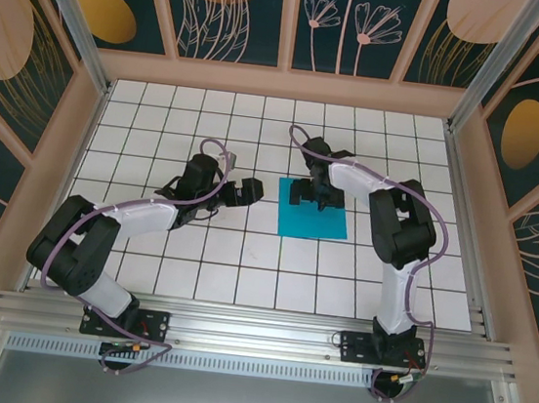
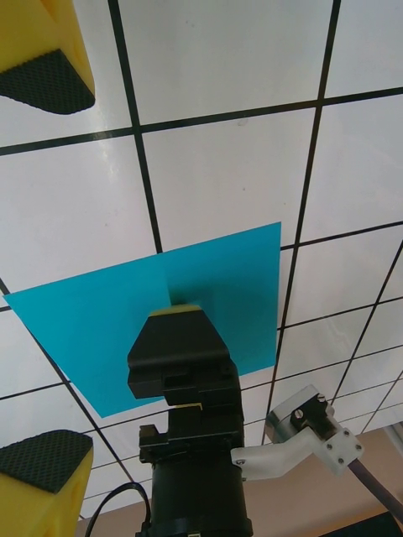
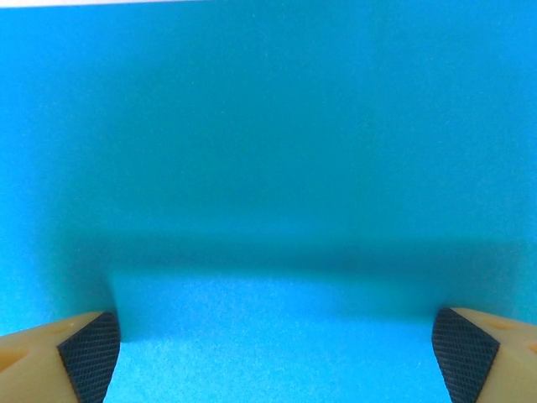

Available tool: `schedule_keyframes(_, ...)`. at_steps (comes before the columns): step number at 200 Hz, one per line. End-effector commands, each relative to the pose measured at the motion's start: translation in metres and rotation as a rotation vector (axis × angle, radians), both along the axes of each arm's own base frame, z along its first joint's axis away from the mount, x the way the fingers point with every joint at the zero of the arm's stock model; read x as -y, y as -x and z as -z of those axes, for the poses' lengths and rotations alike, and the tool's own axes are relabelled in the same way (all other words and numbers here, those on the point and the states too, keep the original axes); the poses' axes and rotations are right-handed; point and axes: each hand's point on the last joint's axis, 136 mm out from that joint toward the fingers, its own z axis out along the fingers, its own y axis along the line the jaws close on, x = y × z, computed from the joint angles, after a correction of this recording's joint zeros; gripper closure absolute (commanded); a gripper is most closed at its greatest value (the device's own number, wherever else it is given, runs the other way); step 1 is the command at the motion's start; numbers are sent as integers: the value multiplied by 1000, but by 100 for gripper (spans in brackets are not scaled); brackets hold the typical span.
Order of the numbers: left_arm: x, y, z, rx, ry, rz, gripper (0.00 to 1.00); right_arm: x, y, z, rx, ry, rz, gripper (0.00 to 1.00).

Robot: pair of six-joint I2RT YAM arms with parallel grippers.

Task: Fold a paper plane with a square sheet of paper (pick it up from the middle)
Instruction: Move the square sheet of paper to the center of the table, then fold the square sheet of paper in half at the center of the table.

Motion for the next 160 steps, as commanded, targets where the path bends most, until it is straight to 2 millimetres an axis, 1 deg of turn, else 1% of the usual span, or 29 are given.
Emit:
schedule_keyframes(1, 0, -3, -5, 17, -8, -3, 2, -3, -4, -25, 41, 12, -2, 1)
schedule_keyframes(20, 0, -3, -5, 17, -6, -2, 1, -3, -8, -37, 68, 6, 8, 1)
schedule_keyframes(31, 0, -3, -5, 17, -6, -2, 1, -4, -8, -36, 68, -1, 8, 1)
schedule_keyframes(64, 1, -3, -5, 17, -4, -1, 2, -9, -2, -14, 17, -6, -1, 1)
schedule_keyframes(95, 1, -2, -4, 12, -4, 2, 1, -9, 6, 11, -37, 8, -3, 1)
schedule_keyframes(134, 0, -1, -3, 11, -9, 3, 1, 0, 22, 41, -98, 43, 2, 1)
schedule_keyframes(160, 0, -1, -3, 10, -7, 4, 1, 3, 28, 48, -112, 43, 10, 2)
